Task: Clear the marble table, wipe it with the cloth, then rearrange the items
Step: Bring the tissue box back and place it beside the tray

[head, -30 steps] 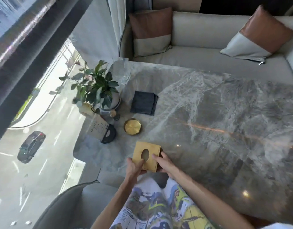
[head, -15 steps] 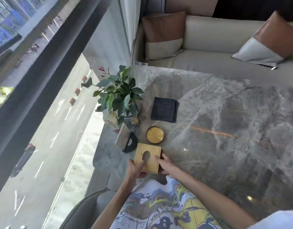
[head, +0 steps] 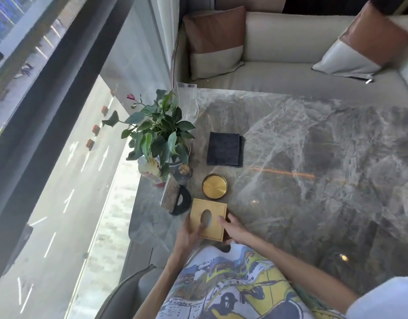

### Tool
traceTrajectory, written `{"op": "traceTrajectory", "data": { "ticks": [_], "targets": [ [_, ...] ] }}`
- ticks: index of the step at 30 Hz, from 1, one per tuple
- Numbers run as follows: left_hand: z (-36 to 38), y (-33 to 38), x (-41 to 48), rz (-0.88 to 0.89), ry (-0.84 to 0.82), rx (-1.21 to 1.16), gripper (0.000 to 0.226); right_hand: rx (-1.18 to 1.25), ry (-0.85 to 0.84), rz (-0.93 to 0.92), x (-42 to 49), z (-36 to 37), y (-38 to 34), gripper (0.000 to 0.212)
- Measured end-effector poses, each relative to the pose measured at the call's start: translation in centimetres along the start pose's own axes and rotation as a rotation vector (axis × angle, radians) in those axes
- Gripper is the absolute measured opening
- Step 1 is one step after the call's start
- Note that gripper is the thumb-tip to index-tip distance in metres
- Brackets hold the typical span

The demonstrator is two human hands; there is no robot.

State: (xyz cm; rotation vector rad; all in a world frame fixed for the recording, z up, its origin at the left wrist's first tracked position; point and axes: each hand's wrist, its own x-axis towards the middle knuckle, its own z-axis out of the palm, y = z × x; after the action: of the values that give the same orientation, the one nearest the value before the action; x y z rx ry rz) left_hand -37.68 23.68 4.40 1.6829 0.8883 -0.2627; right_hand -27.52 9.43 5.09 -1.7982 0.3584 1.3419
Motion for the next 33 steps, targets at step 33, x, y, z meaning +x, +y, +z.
{"op": "traceTrajectory", "data": {
  "ticks": [33],
  "targets": [
    [-0.3, -0.6, 1.2, 0.050, -0.077, 0.070, 0.041, -0.191, 0.108, -0.034, 3.3, -0.7, 2.2, 0.064]
  ]
}}
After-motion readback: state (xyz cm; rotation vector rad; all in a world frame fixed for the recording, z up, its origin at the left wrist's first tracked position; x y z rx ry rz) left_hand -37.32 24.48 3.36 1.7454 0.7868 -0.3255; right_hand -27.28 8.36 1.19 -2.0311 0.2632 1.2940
